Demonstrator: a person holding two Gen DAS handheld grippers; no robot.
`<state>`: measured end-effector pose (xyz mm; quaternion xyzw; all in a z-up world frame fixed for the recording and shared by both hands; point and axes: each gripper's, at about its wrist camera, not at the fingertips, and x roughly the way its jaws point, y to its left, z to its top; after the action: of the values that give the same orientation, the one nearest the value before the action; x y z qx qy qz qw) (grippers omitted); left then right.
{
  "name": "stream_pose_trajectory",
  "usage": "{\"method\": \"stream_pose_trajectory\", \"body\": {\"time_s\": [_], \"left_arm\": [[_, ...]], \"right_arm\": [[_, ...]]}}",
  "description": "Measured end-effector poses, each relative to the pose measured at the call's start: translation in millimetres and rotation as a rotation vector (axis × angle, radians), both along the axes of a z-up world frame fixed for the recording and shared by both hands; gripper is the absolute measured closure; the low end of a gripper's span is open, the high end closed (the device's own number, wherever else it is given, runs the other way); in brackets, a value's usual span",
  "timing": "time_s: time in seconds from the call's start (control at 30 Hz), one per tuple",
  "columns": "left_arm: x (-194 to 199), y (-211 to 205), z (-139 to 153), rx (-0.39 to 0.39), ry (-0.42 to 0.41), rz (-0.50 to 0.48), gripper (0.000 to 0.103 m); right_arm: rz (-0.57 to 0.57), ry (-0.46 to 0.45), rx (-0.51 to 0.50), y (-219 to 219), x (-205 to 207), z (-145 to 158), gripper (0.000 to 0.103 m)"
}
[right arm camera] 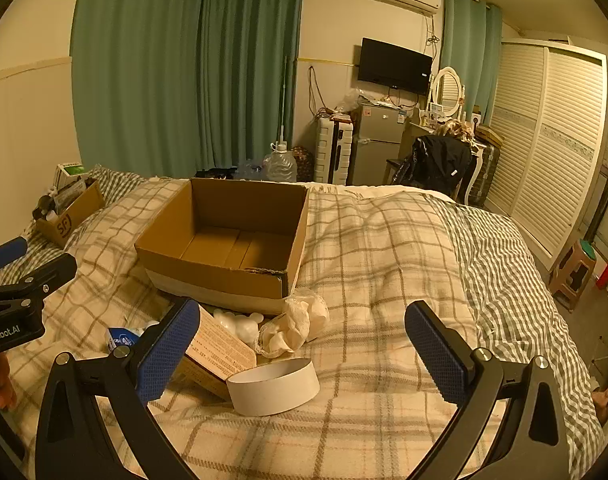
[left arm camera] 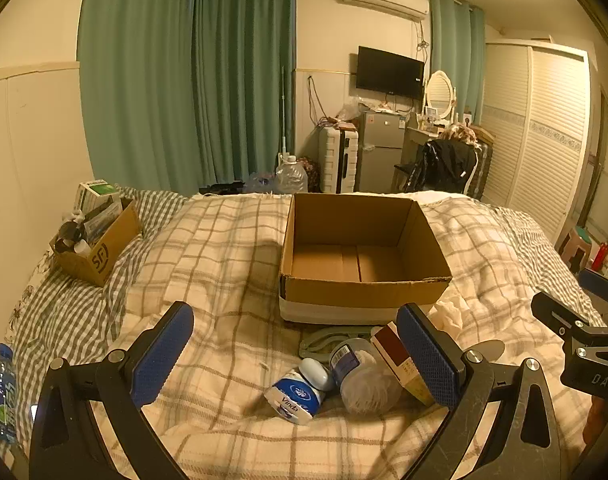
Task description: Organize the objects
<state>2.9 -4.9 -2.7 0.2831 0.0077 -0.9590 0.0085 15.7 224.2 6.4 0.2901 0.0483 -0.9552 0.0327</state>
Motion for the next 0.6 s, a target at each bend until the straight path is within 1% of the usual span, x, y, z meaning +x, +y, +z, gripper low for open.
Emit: {"method": "stream_pose_trajectory", "body": {"time_s": [0.6], "left_arm": [[1.3,-1.3,-3.6,-0.006,-0.008,0.005,0.000]], "right_arm": [[0.008,0.001,0.002,-0.8,1.7,0.4,0.000]]}}
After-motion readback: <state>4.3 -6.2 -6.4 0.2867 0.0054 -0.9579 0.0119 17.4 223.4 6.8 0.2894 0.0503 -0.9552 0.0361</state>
